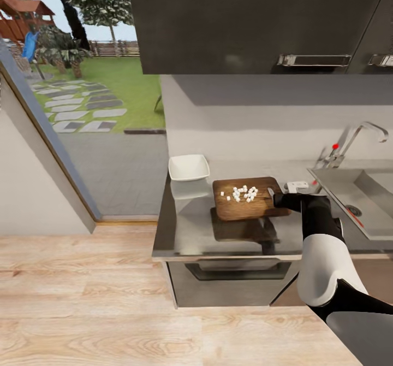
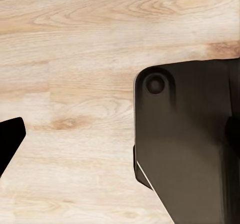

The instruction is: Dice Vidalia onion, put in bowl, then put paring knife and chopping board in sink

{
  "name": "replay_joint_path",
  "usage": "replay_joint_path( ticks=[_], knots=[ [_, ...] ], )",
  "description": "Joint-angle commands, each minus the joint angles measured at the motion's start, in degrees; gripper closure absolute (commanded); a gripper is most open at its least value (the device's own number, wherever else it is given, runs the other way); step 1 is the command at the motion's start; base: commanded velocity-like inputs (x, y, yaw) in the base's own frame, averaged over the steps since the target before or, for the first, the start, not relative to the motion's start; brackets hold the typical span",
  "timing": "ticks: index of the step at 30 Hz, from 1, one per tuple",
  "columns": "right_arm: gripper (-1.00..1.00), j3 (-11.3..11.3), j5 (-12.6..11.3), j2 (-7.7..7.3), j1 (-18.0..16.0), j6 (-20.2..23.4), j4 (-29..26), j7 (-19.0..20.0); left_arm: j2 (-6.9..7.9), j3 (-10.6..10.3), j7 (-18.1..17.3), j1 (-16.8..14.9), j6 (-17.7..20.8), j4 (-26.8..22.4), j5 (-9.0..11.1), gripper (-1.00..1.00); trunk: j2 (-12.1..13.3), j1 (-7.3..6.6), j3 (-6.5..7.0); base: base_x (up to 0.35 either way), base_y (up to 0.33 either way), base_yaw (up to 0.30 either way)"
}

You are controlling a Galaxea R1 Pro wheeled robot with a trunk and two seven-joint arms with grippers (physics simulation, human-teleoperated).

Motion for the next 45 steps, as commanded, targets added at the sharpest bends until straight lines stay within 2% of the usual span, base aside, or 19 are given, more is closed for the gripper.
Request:
replay_joint_path(
  ticks=[1,7,24,30,45],
  knots=[
    [1.00,-0.3,0.5,0.08,-0.1,1.6,-0.3,0.5,0.05,-0.5,0.2,0.0,-0.1,-0.1,0.6,-1.00,-0.1,0.04,-0.01,0.000,0.004,0.000],
    [1.00,-0.3,0.5,0.08,-0.1,4.9,-0.7,0.4,0.05,-0.5,0.2,0.0,-0.1,-0.1,0.6,-1.00,-0.1,0.04,0.54,0.000,0.002,0.000],
    [1.00,-0.3,0.5,0.08,-0.1,5.0,-0.7,0.4,0.05,-0.5,0.2,0.0,-0.1,-0.1,0.6,-1.00,-0.1,0.04,2.07,0.000,0.200,0.000],
    [1.00,-0.3,0.5,0.08,-0.1,5.0,-0.7,0.4,0.05,-0.5,0.2,0.0,-0.1,-0.1,0.6,-1.00,-0.1,0.04,2.61,0.006,0.057,0.000],
    [1.00,-0.3,0.5,0.08,-0.1,5.0,-0.7,0.4,0.05,-0.5,0.2,0.0,-0.1,0.0,0.6,-1.00,-0.1,0.04,3.96,0.260,0.175,0.000]
  ],
)
